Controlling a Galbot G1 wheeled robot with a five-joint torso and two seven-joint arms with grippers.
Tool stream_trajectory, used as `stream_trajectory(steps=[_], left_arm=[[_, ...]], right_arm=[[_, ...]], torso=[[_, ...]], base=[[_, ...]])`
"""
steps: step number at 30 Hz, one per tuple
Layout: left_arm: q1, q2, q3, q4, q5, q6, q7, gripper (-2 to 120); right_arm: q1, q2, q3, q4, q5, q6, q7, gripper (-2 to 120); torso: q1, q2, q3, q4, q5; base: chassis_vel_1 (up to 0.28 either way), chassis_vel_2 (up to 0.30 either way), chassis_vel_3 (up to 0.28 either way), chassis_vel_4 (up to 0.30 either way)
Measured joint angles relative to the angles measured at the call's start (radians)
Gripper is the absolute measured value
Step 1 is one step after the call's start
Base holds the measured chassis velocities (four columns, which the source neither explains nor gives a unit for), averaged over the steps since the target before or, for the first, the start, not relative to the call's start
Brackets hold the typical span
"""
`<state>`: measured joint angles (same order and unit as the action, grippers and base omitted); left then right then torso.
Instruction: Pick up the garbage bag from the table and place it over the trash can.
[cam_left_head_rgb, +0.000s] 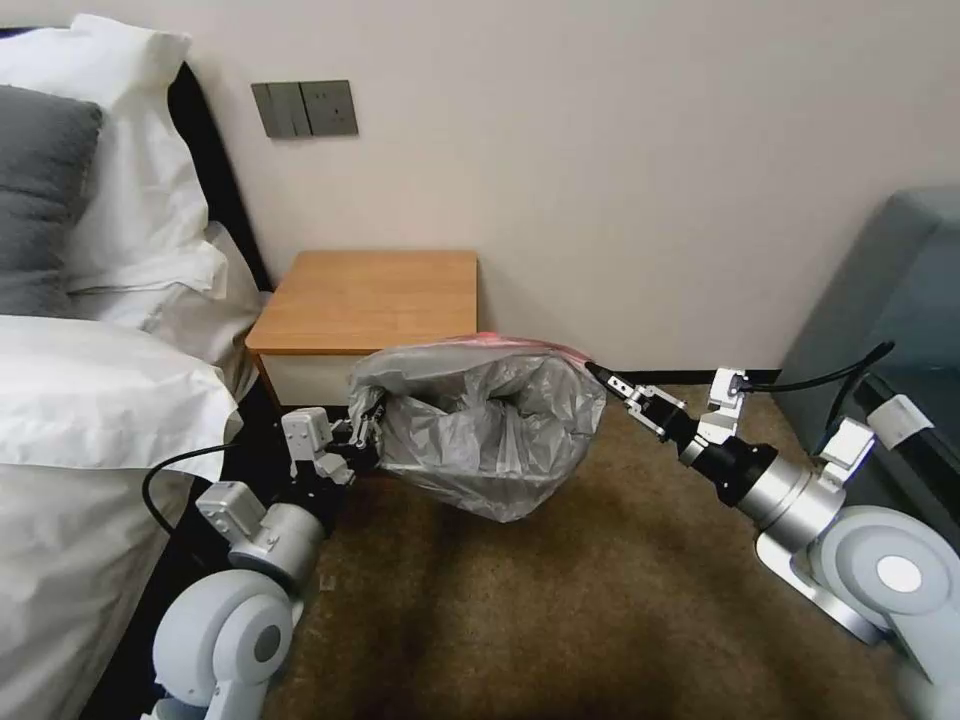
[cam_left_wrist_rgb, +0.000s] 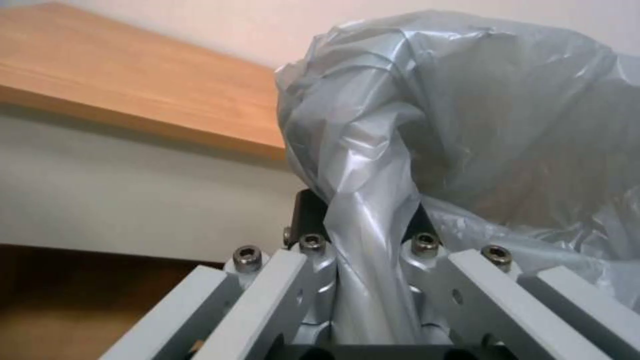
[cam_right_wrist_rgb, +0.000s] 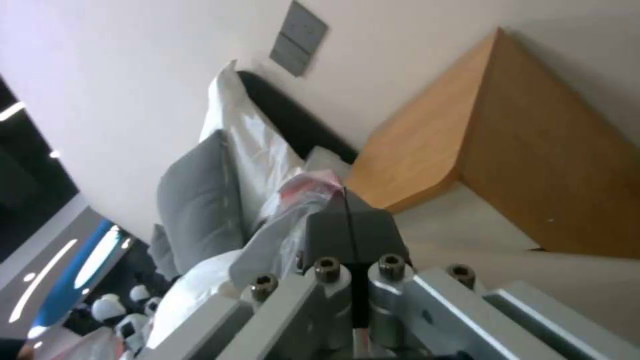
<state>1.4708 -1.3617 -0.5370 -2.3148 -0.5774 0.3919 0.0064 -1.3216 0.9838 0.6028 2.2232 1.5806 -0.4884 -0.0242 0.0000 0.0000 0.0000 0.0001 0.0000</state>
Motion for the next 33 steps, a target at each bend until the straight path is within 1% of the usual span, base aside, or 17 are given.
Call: stream_trajectory(steps=[1, 4, 10, 17, 20, 25, 29, 31, 32, 33], left_arm=[[0.0, 0.0, 0.0, 0.0, 0.0, 0.0, 0.0, 7], [0.003, 0.0, 0.0, -0.009, 0.01, -0.005, 0.012, 7], [0.007, -0.001, -0.001, -0.012, 0.012, -0.014, 0.026, 7], [0.009, -0.004, -0.001, -0.013, 0.001, -0.026, 0.038, 7], [0.013, -0.004, -0.001, -0.013, -0.012, -0.027, 0.044, 7], [0.016, -0.003, 0.0, -0.014, -0.029, -0.025, 0.047, 7], [0.012, -0.001, -0.005, -0.012, -0.041, -0.024, 0.043, 7], [0.006, 0.0, -0.013, -0.002, -0.059, -0.022, 0.029, 7], [0.002, 0.0, -0.016, 0.004, -0.069, -0.021, 0.02, 7], [0.002, 0.0, -0.016, 0.004, -0.069, -0.021, 0.02, 7]], right_arm=[[0.0, 0.0, 0.0, 0.0, 0.0, 0.0, 0.0, 0], [0.012, -0.005, 0.0, -0.011, 0.023, -0.005, 0.057, 0], [0.02, -0.014, -0.001, -0.039, 0.027, -0.017, 0.072, 0], [0.024, -0.018, -0.012, -0.082, 0.0, -0.029, 0.041, 0], [0.027, -0.008, -0.029, -0.107, -0.049, -0.026, 0.002, 0], [0.048, 0.008, -0.048, -0.132, -0.091, -0.021, -0.018, 0], [0.041, 0.011, -0.048, -0.125, -0.111, -0.025, -0.028, 0], [0.015, 0.001, -0.034, -0.105, -0.114, -0.03, -0.043, 0], [-0.001, -0.006, -0.026, -0.091, -0.114, -0.032, -0.047, 6], [-0.001, -0.006, -0.026, -0.091, -0.114, -0.032, -0.047, 6]], torso=[[0.0, 0.0, 0.0, 0.0, 0.0], [0.0, 0.0, 0.0, -0.0001, 0.0], [0.0, 0.0, 0.0, -0.0001, 0.0], [0.0, 0.0, 0.0, -0.0001, 0.0], [0.0, 0.0, 0.0, -0.0003, 0.0001], [0.0, 0.0, 0.0, -0.0001, 0.0001], [0.0, 0.0, 0.0, 0.0, 0.0001], [0.0, 0.0, 0.0, -0.0001, -0.0001], [0.0, 0.0, 0.0, -0.0002, -0.0001], [0.0, 0.0, 0.0, -0.0002, -0.0001]], base=[[0.0, 0.0, 0.0, 0.0], [0.0, 0.0, 0.0, 0.0], [0.0, 0.0, 0.0, 0.0], [0.0, 0.0, 0.0, 0.0], [0.0, 0.0, 0.0, 0.0], [0.0, 0.0, 0.0, 0.0], [0.0, 0.0, 0.0, 0.0], [0.0, 0.0, 0.0, 0.0], [0.0, 0.0, 0.0, 0.0], [0.0, 0.0, 0.0, 0.0]])
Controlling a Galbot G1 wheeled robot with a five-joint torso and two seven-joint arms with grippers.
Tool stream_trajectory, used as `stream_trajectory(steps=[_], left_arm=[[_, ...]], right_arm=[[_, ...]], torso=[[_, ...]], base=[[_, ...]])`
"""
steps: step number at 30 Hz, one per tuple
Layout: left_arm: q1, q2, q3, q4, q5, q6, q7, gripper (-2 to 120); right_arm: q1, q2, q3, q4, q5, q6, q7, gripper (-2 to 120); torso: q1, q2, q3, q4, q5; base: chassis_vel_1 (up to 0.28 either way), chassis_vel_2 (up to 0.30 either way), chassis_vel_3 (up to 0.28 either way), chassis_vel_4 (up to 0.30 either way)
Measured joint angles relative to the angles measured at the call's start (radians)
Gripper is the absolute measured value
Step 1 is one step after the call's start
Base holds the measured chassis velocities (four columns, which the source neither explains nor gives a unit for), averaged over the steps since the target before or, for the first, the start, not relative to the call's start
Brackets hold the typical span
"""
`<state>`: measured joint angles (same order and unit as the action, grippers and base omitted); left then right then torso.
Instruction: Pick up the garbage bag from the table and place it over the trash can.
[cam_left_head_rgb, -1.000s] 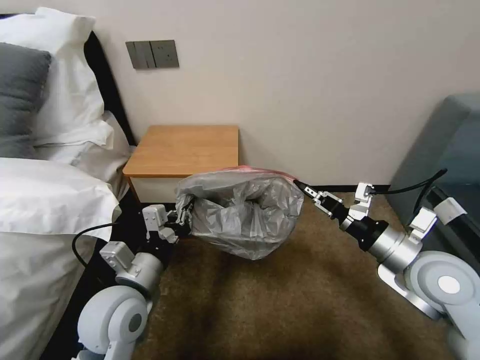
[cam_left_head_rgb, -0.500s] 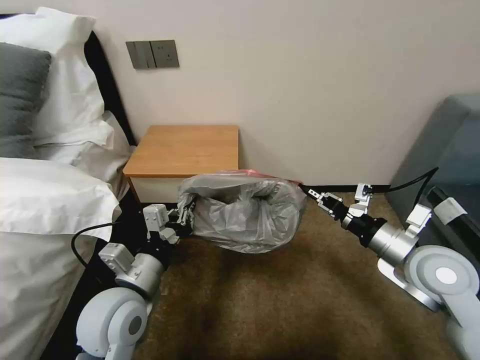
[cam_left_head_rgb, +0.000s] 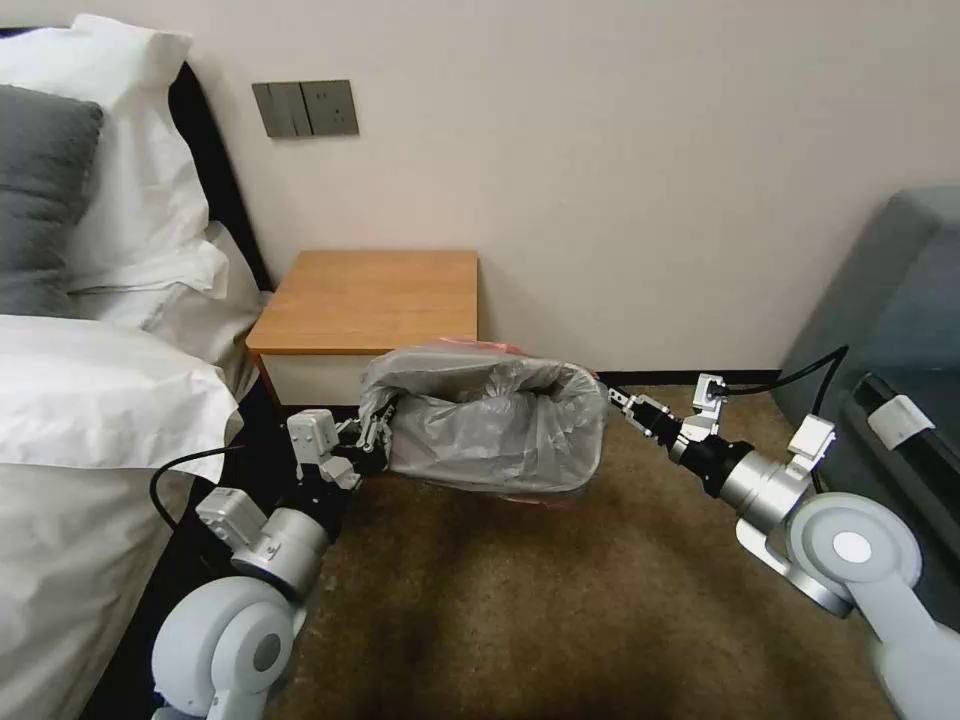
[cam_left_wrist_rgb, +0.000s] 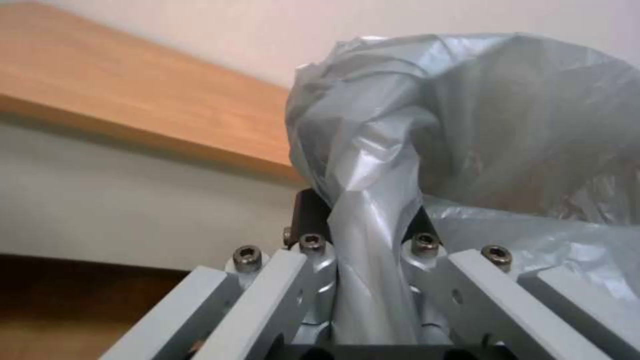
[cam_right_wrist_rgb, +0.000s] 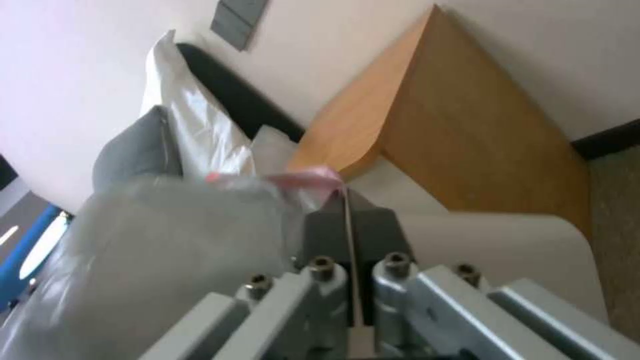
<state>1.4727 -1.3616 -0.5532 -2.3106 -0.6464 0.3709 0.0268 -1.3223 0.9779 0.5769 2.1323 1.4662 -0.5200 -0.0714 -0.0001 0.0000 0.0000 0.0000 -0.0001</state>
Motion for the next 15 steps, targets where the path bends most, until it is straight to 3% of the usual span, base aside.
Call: stream_trajectory(steps=[7, 9, 11, 15], left_arm=[[-0.017, -0.006, -0.015, 0.035, -0.06, 0.001, -0.053, 7], [-0.017, -0.006, -0.015, 0.035, -0.06, 0.001, -0.053, 7], [-0.02, -0.002, -0.036, 0.044, -0.067, 0.001, -0.066, 7], [-0.022, 0.006, -0.053, 0.05, -0.06, 0.001, -0.071, 7]], right_arm=[[-0.058, -0.013, 0.04, 0.072, -0.007, -0.002, -0.003, 34], [-0.058, -0.013, 0.04, 0.072, -0.007, -0.002, -0.003, 34], [-0.083, -0.018, 0.07, 0.142, -0.032, 0.008, 0.0, 48], [-0.072, -0.05, 0.085, 0.226, -0.062, 0.02, 0.014, 62]], torso=[[0.0, 0.0, 0.0, 0.0, 0.0], [0.0, 0.0, 0.0, 0.0, 0.0], [0.0, 0.0, 0.0, -0.0001, 0.0001], [0.0, 0.0, 0.0, 0.0, 0.0001]], base=[[0.0, 0.0, 0.0, 0.0], [0.0, 0.0, 0.0, 0.0], [0.0, 0.0, 0.0, 0.0], [0.0, 0.0, 0.0, 0.0]])
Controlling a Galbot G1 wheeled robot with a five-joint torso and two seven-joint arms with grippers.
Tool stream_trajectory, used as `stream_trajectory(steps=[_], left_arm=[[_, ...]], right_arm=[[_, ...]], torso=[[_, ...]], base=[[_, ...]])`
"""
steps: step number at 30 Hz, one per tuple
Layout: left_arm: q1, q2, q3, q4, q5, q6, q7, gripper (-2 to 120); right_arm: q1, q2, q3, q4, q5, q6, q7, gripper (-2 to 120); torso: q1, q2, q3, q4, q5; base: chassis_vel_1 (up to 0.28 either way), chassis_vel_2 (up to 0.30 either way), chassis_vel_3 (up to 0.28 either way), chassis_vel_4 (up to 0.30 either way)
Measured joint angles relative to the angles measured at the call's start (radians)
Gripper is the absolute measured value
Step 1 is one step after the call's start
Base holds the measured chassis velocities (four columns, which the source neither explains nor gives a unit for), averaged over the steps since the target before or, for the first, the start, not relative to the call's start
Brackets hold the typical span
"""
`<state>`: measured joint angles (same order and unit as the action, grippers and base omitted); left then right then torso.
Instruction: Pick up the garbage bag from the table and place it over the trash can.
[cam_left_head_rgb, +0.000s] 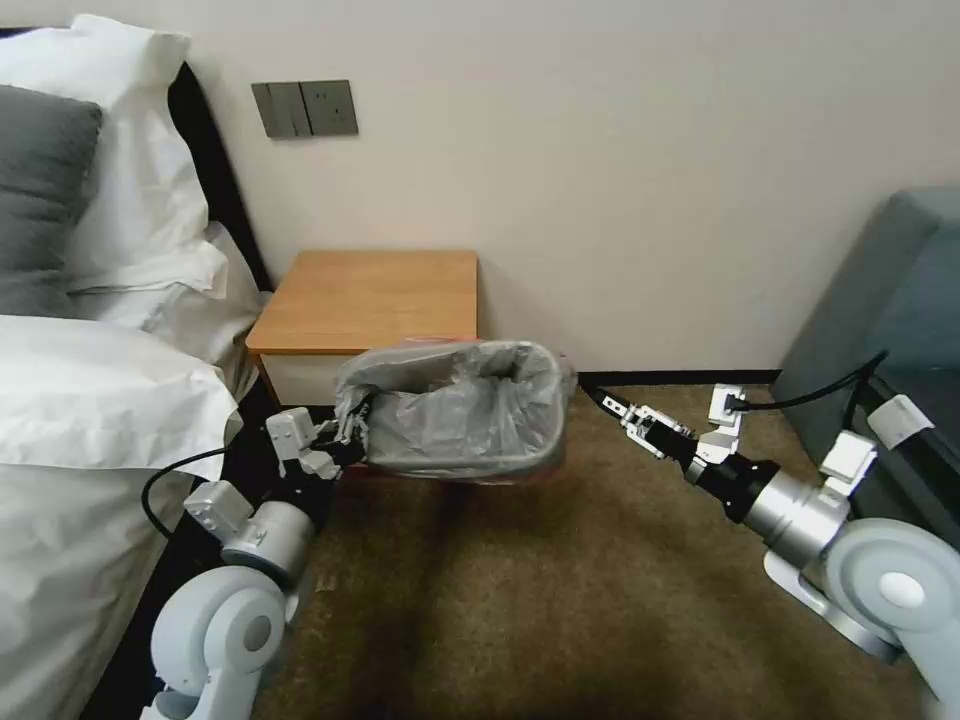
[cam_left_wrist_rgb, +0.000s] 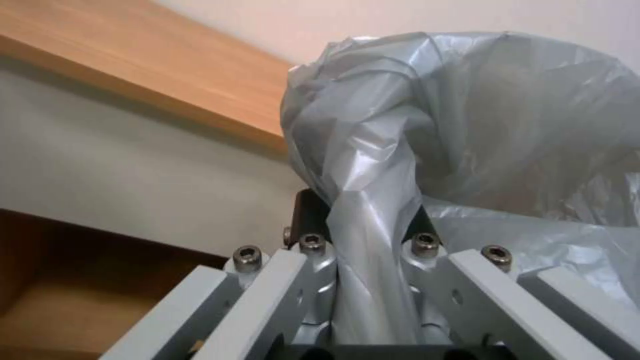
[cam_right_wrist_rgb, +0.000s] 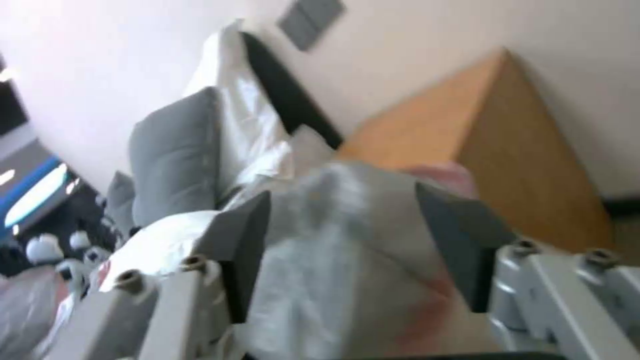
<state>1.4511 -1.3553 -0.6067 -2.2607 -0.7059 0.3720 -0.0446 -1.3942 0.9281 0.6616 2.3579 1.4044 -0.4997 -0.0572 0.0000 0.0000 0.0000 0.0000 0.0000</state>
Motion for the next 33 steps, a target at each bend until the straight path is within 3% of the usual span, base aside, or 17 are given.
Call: stream_trajectory(steps=[7, 10, 12, 15, 16, 20, 21, 24, 26, 29, 33], left_arm=[[0.005, 0.011, 0.009, 0.0, 0.065, -0.021, 0.004, 7], [0.009, 0.012, 0.031, -0.003, 0.117, -0.032, 0.008, 7], [0.009, 0.011, 0.04, -0.005, 0.127, -0.034, 0.008, 7], [0.01, 0.006, 0.071, -0.005, 0.159, -0.037, 0.007, 7], [0.01, 0.006, 0.071, -0.005, 0.159, -0.037, 0.007, 7], [0.015, 0.002, 0.121, -0.001, 0.218, -0.043, -0.001, 7], [0.015, 0.002, 0.121, -0.001, 0.218, -0.043, -0.001, 7], [0.016, 0.0, 0.149, -0.001, 0.251, -0.044, -0.013, 7], [0.016, -0.001, 0.155, -0.001, 0.264, -0.045, -0.015, 7], [0.015, -0.006, 0.174, 0.0, 0.288, -0.047, -0.021, 7], [0.021, -0.01, 0.187, 0.0, 0.302, -0.046, -0.029, 7]], right_arm=[[0.086, -0.132, -0.04, 0.096, -0.127, -0.003, 0.004, 86], [0.152, -0.238, -0.088, 0.1, -0.295, -0.009, -0.088, 98], [0.177, -0.271, -0.105, 0.091, -0.344, -0.01, -0.131, 99], [0.299, -0.358, -0.235, 0.072, -0.442, -0.002, -0.185, 99], [0.299, -0.358, -0.235, 0.072, -0.442, -0.002, -0.185, 99], [0.501, -0.379, -0.482, 0.031, -0.527, -0.001, -0.198, 84], [0.501, -0.379, -0.482, 0.031, -0.527, -0.001, -0.198, 84], [0.64, -0.352, -0.621, 0.001, -0.599, -0.012, -0.198, 68], [0.67, -0.343, -0.656, -0.006, -0.629, -0.014, -0.199, 65], [0.744, -0.308, -0.772, -0.033, -0.703, -0.016, -0.207, 50], [0.792, -0.276, -0.853, -0.071, -0.768, -0.022, -0.225, 36]], torso=[[0.0, 0.0, 0.0, 0.0001, -0.0001], [0.0, 0.0, 0.0, -0.0001, 0.0003], [0.0, 0.0, 0.0, 0.0001, 0.0003], [0.0, 0.0, 0.0, 0.0, 0.0], [0.0, 0.0, 0.0, 0.0, 0.0], [0.0, 0.0, 0.0, 0.0, 0.0002], [0.0, 0.0, 0.0, 0.0, 0.0002], [0.0, 0.0, 0.0, 0.0003, 0.0001], [0.0, 0.0, 0.0, 0.0002, -0.0002], [0.0, 0.0, 0.0, 0.0, 0.0], [0.0, 0.0, 0.0, 0.0, 0.0]], base=[[0.0, 0.0, 0.0, 0.0], [0.0, 0.0, 0.0, 0.0], [0.0, 0.0, 0.0, 0.0], [0.0, 0.0, 0.0, 0.0], [0.0, 0.0, 0.0, 0.0], [0.0, 0.0, 0.0, 0.0], [0.0, 0.0, 0.0, 0.0], [0.0, 0.0, 0.0, 0.0], [0.0, 0.0, 0.0, 0.0], [0.0, 0.0, 0.0, 0.0], [0.0, 0.0, 0.0, 0.0]])
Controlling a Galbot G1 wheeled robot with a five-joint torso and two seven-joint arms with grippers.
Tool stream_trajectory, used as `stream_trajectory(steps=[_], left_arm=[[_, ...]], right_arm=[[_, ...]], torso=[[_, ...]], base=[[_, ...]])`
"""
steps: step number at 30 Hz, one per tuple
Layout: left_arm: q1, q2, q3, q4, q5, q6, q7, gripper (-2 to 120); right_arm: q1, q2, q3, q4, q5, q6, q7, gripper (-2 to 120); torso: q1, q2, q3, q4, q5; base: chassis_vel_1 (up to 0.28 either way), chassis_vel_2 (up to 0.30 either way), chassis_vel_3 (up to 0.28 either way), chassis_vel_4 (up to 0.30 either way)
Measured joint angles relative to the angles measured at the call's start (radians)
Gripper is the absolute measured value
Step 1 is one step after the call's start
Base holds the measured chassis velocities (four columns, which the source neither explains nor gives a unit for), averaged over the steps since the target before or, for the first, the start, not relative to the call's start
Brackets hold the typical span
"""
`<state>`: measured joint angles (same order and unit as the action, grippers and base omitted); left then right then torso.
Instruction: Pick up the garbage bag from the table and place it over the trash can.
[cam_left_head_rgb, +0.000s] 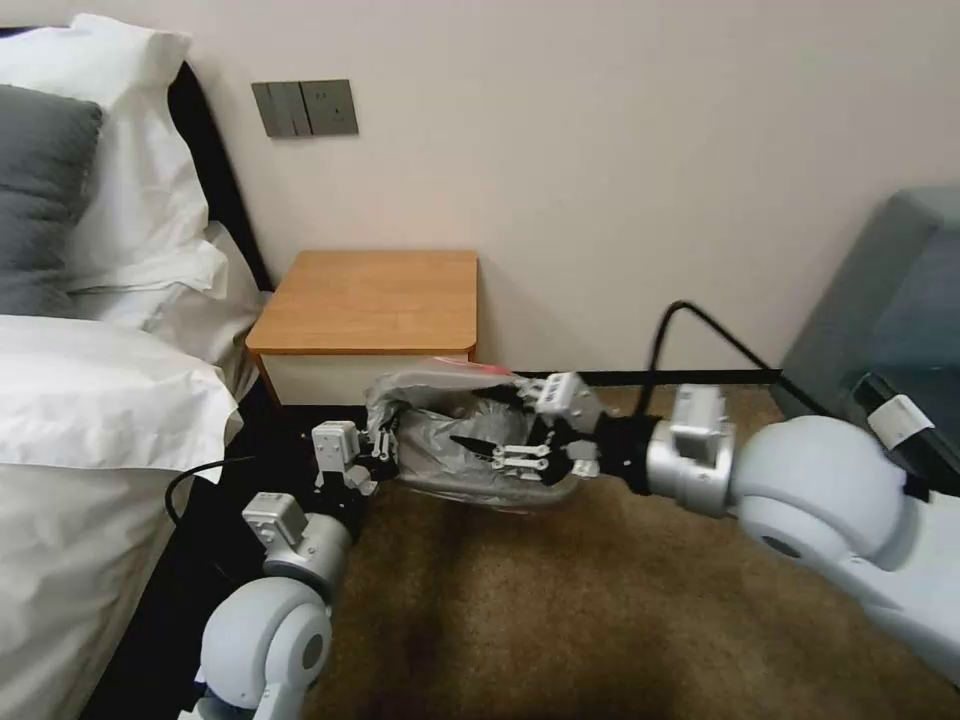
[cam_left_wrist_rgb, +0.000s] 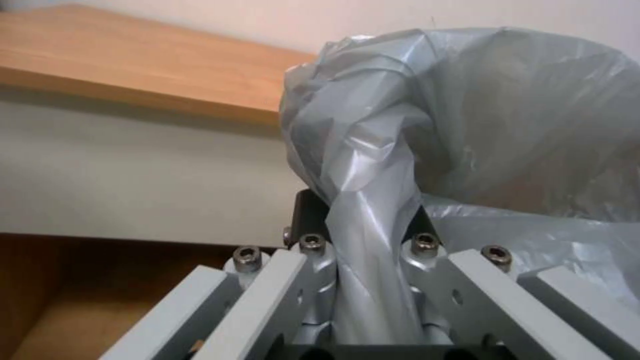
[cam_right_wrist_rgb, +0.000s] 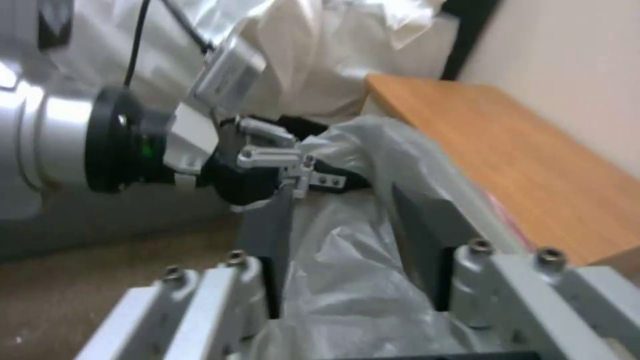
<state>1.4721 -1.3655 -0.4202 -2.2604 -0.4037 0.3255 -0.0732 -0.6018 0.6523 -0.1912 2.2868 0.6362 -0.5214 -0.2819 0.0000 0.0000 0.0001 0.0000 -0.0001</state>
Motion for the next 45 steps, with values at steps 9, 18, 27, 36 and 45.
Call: stream_trajectory(steps=[9, 18, 27, 36, 45], left_arm=[[0.006, -0.005, 0.0, 0.001, 0.014, 0.003, -0.002, 7], [0.009, -0.001, -0.013, -0.006, 0.011, 0.007, -0.004, 7], [0.009, 0.0, -0.04, -0.021, -0.058, 0.022, -0.016, 7], [0.005, 0.002, -0.056, -0.031, -0.071, 0.019, -0.011, 7], [0.0, 0.001, -0.042, -0.028, -0.027, 0.008, 0.002, 7]], right_arm=[[0.135, 0.052, -0.165, -0.082, -0.108, -0.06, -0.03, 3], [0.262, 0.116, -0.275, -0.15, -0.134, -0.089, -0.026, 0], [0.26, 0.153, -0.297, -0.211, -0.096, -0.039, 0.008, 0], [0.238, 0.153, -0.287, -0.241, -0.075, -0.051, 0.008, 0], [0.224, 0.149, -0.297, -0.242, -0.087, -0.141, 0.064, 0]], torso=[[0.0, 0.0, 0.0, 0.0, -0.0001], [0.0, 0.0, 0.0, 0.0001, -0.0001], [0.0, 0.0, 0.0, 0.0, 0.0001], [0.0, 0.0, 0.0, 0.0001, 0.0001], [0.0, 0.0, 0.0, 0.0, 0.0001]], base=[[0.0, 0.0, 0.0, 0.0], [0.0, 0.0, 0.0, 0.0], [0.0, 0.0, 0.0, 0.0], [0.0, 0.0, 0.0, 0.0], [0.0, 0.0, 0.0, 0.0]])
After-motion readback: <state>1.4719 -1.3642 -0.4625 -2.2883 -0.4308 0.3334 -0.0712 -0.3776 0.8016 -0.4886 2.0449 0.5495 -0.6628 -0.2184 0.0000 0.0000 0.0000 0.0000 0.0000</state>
